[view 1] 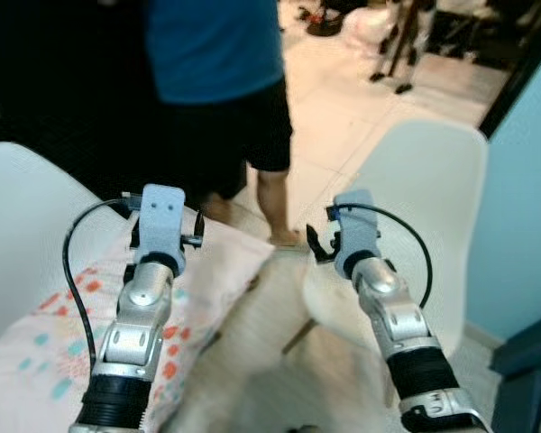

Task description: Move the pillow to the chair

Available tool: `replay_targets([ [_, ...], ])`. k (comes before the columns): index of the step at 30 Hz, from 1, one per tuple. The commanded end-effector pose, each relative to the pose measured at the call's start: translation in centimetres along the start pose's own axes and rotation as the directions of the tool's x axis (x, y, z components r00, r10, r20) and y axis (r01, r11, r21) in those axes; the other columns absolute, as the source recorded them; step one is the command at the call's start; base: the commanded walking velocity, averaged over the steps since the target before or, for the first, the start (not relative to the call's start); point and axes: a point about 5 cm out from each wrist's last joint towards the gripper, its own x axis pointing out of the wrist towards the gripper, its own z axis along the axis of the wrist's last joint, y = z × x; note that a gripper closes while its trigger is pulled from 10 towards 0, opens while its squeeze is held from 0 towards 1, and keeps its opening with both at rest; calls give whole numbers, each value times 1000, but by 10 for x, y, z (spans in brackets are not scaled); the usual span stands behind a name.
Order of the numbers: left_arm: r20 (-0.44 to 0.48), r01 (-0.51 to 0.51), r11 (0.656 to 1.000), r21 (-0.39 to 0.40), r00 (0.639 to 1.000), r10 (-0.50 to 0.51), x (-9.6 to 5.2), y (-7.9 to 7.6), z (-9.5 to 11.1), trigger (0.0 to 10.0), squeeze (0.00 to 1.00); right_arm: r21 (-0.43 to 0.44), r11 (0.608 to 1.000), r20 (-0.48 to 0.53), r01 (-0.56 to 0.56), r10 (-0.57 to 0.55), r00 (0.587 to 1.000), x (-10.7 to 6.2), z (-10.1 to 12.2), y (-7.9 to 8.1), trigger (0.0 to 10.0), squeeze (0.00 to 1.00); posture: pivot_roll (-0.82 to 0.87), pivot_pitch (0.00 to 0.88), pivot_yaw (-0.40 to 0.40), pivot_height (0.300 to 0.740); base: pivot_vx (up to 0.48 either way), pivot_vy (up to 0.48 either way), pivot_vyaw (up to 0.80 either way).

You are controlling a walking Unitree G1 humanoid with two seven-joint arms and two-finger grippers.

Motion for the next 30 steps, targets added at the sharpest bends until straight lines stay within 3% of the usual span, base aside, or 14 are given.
replay_targets([
  [1, -12, 2, 1000, -4, 1000, -2, -2, -1, -4, 10000, 0, 6, 1000, -23, 5, -4, 1000, -2, -4, 0, 10000, 0, -6, 110, -4, 740, 0, 0, -800],
  [30, -27, 17, 1000, 9, 999, -17, -3, -3, -7, 10000, 0, -5, 1000, -62, 29, -29, 998, -3, -8, -3, 10000, 0, -6, 119, -1, 740, 0, 0, -800],
])
